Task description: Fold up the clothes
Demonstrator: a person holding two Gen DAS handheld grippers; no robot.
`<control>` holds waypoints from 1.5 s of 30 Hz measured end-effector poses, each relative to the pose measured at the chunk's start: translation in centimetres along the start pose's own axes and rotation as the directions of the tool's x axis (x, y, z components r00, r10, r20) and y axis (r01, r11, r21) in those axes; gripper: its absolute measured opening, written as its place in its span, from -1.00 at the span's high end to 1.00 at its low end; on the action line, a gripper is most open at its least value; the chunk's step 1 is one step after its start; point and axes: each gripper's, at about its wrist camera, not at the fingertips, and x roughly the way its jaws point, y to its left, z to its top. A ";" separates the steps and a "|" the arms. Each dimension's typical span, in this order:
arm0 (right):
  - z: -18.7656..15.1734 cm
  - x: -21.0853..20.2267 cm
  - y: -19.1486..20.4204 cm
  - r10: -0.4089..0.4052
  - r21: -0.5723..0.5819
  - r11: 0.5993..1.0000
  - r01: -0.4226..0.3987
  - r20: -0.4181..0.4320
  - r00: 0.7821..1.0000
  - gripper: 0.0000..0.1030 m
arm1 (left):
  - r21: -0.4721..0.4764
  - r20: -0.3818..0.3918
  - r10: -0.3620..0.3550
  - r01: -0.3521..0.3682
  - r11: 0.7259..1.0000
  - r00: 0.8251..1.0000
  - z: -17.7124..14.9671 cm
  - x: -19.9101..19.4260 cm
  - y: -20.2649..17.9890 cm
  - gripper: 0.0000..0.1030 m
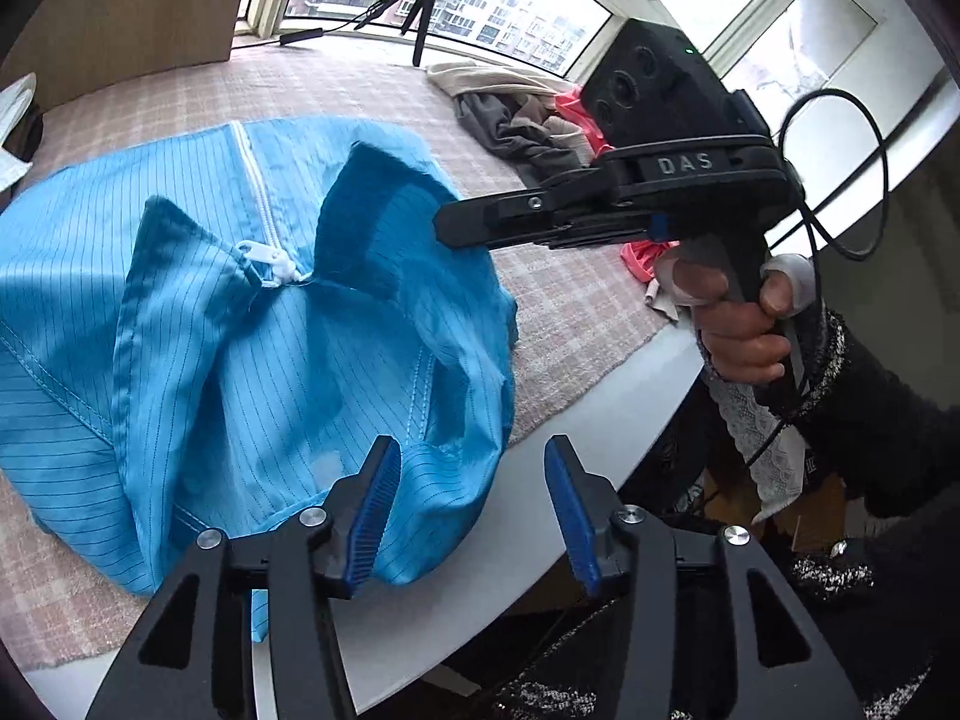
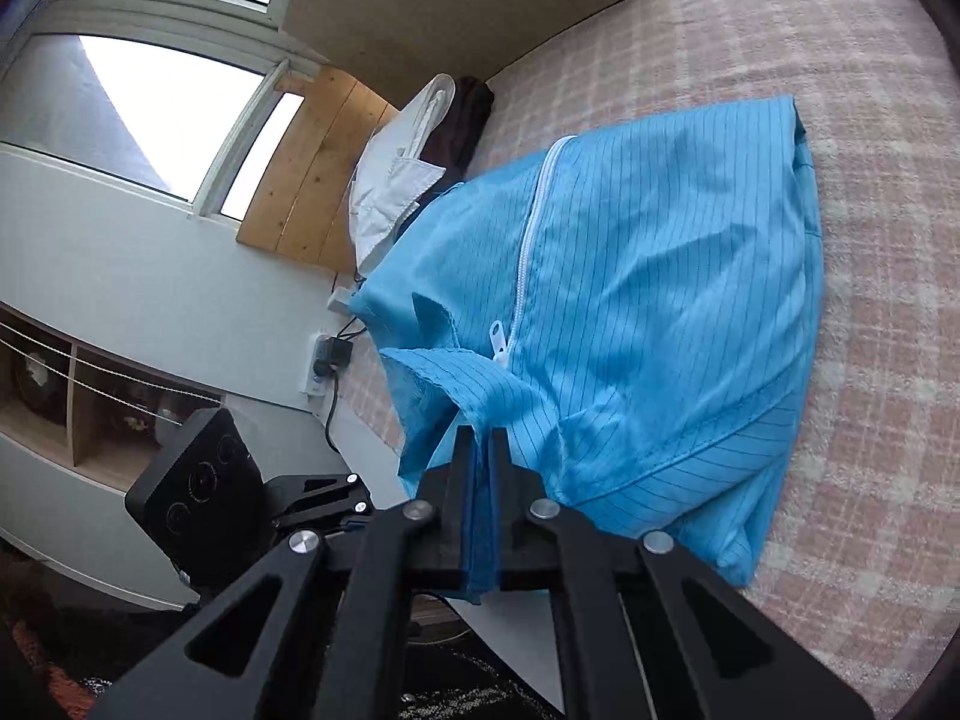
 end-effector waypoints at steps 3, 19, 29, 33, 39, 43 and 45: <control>0.1 -0.1 0.0 0.007 0.006 1.000 -0.007 0.005 1.000 0.93 | 0.022 -0.002 0.020 -0.020 1.000 1.000 0.3 1.2 -0.1 0.97; 0.7 -2.8 -0.7 -0.019 0.035 0.999 0.015 0.091 0.996 0.70 | 0.068 0.105 0.116 -0.123 0.990 0.988 -0.4 -1.9 -1.4 0.99; 2.9 3.4 -3.2 0.051 0.193 0.981 -0.036 -0.074 0.996 0.95 | 0.242 0.086 0.138 -0.155 0.958 0.987 -1.4 -0.1 -4.2 0.99; 1.4 2.7 -4.1 0.322 0.288 0.911 -0.296 -0.047 0.946 0.96 | 0.254 0.015 0.168 -0.166 0.953 0.986 -2.4 2.8 -3.7 0.91; 1.2 -0.1 -3.9 0.030 0.184 0.983 -0.015 -0.084 0.996 0.90 | 0.241 -0.066 0.133 -0.114 0.964 0.989 -2.2 1.4 -3.1 0.67; 0.4 -1.2 -0.5 -0.182 -0.013 0.983 0.182 -0.057 0.982 0.68 | 0.330 -0.011 0.180 -0.166 0.929 0.984 0.3 -3.0 -2.4 0.61; -0.6 -1.4 1.2 -0.252 -0.096 0.964 0.249 -0.024 0.967 0.48 | 0.380 0.005 0.237 -0.221 0.898 0.972 3.1 -3.6 -1.4 0.41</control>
